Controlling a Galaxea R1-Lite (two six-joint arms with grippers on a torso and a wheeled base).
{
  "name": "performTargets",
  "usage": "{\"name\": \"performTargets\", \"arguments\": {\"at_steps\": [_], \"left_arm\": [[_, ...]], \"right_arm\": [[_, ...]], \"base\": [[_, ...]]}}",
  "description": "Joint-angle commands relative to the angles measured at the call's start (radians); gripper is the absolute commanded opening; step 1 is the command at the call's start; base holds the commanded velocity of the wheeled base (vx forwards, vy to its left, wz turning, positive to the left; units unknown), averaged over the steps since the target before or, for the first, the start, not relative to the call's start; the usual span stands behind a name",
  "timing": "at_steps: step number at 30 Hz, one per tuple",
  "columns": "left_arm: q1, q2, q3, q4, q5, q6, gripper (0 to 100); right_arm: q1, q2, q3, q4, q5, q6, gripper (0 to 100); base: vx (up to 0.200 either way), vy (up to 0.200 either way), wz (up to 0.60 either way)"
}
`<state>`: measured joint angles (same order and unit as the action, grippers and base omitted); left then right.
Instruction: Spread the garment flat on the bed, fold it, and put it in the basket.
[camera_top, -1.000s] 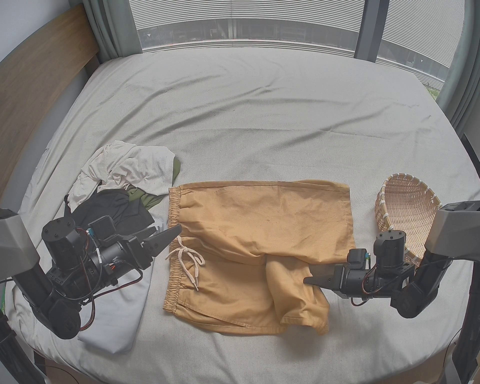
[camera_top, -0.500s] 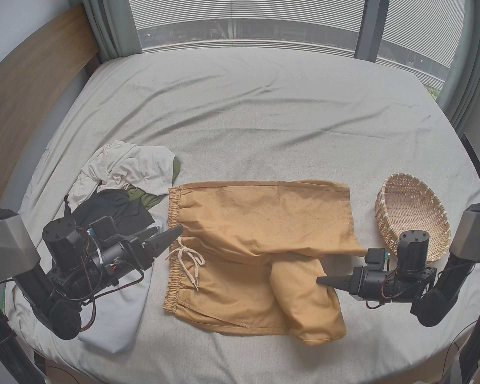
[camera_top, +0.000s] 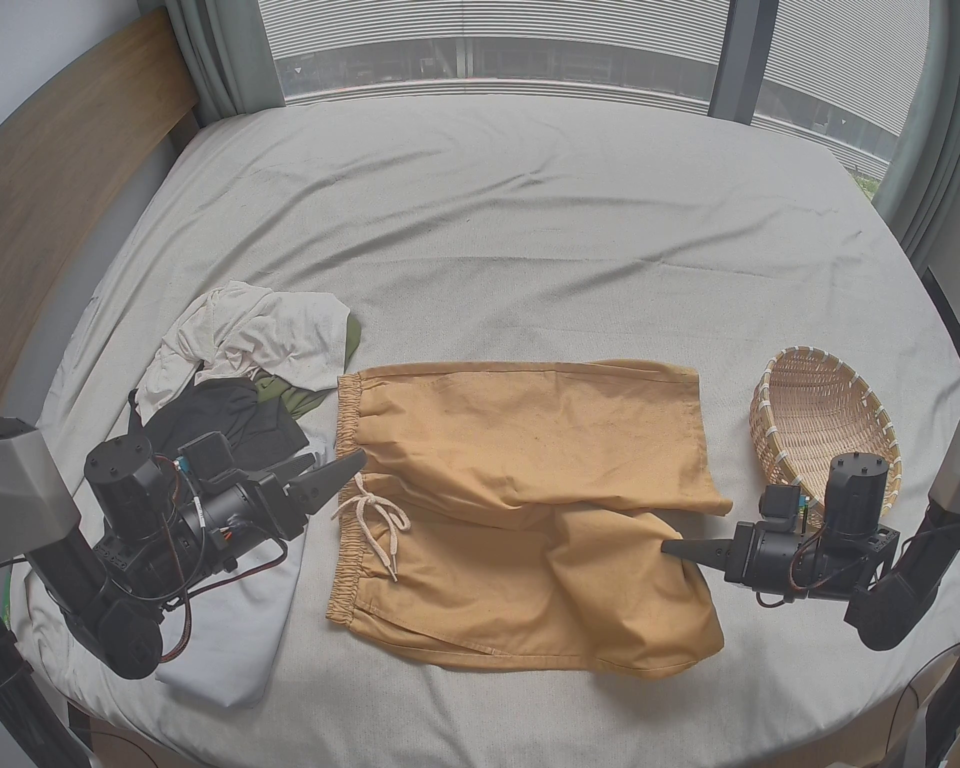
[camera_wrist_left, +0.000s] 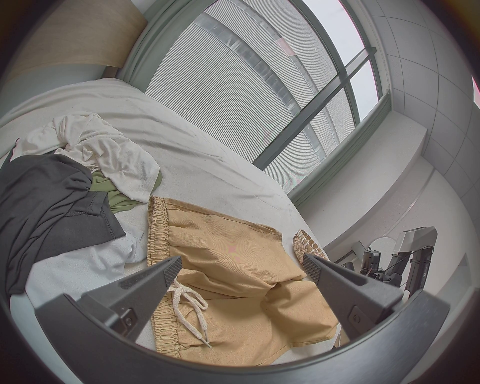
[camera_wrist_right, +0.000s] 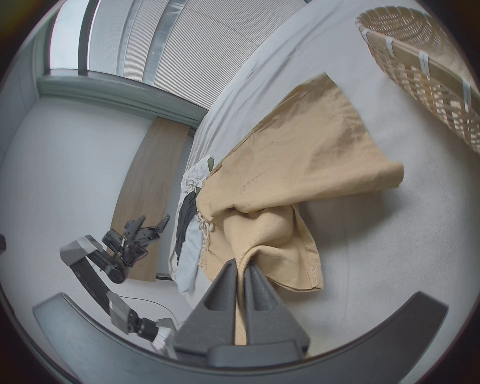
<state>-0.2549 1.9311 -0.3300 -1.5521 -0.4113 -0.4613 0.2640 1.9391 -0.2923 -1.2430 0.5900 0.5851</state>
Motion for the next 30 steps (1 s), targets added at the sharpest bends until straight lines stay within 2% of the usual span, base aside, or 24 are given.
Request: {"name": "performTargets", "arguments": {"at_steps": [1, 3, 4, 13, 18, 24, 30], "left_arm": [[0.000, 0.002, 0.000, 0.000, 0.000, 0.000, 100], [0.000, 0.000, 0.000, 0.000, 0.000, 0.000, 100], [0.000, 0.000, 0.000, 0.000, 0.000, 0.000, 100], [0.000, 0.000, 0.000, 0.000, 0.000, 0.000, 100], [-0.001, 0.000, 0.000, 0.000, 0.000, 0.001, 100], [-0.006, 0.000, -0.001, 0.000, 0.000, 0.000, 100], [-0.006, 0.000, -0.003, 0.000, 0.000, 0.001, 100]], "right_arm": [[0.004, 0.069, 0.007, -0.010, -0.049, -0.056, 0], [0.011, 0.092, 0.005, -0.013, -0.075, -0.080, 0], [0.015, 0.098, 0.005, -0.015, -0.084, -0.088, 100], [0.089, 0.077, 0.064, 0.000, -0.088, -0.103, 100], [0.080, 0.080, 0.121, 0.002, -0.093, -0.160, 100], [0.096, 0.077, 0.168, -0.012, -0.108, -0.165, 100], [0.233, 0.001, 0.162, -0.026, -0.110, -0.159, 100]], "base": [[0.000, 0.000, 0.00], [0.000, 0.000, 0.00], [0.000, 0.000, 0.00], [0.000, 0.000, 0.00], [0.000, 0.000, 0.00], [0.000, 0.000, 0.00], [0.000, 0.000, 0.00]]}}
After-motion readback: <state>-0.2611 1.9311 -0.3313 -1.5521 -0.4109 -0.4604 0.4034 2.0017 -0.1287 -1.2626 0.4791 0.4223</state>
